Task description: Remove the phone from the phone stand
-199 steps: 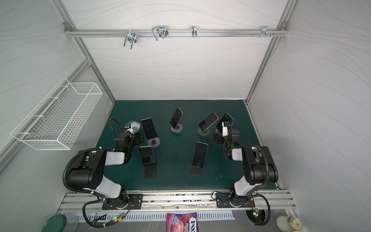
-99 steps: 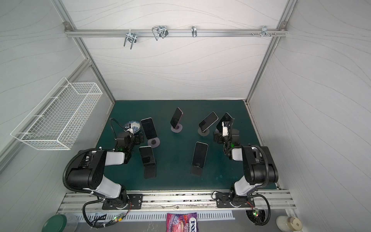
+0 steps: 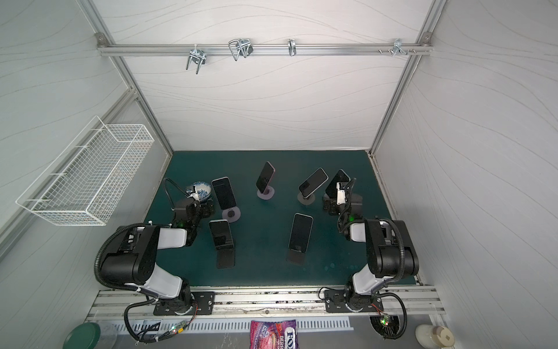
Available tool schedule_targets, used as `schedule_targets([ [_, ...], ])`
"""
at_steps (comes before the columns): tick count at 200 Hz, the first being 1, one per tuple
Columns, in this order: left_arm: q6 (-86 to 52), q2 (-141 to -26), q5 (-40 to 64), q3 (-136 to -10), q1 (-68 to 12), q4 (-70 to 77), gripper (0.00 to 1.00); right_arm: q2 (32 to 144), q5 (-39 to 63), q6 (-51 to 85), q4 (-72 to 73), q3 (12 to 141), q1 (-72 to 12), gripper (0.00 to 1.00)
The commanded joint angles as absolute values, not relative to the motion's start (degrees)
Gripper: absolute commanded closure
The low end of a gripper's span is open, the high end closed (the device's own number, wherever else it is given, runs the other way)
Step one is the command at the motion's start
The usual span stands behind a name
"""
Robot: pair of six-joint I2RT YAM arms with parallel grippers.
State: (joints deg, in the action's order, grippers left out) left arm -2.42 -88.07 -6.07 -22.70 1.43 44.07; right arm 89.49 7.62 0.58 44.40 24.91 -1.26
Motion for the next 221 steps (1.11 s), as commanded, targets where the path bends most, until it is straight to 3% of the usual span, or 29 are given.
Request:
schedule_targets([
  [1,-2.9,-84.5,-7.7,-21.9,1.7,49.0,0.08,87.0,6.8,2.5,49.3,21.8,-0.2,0.01],
  [80,-4.5,-74.2,-11.3,-19.2,1.7,45.3,0.08,77.5,2.0,4.3,44.6,19.1,0.1,0.01],
  [129,-5.3,-69.3,-11.4,-19.6,1.7,41.4,0.09,70.9,0.7,5.7,34.4,20.2,0.0,0.01],
  [221,-7.4,-59.5,-12.9,-26.9,1.7,20.8,0.10,50.7,-2.2,12.4,-0.2,28.7,-0.3,0.01],
])
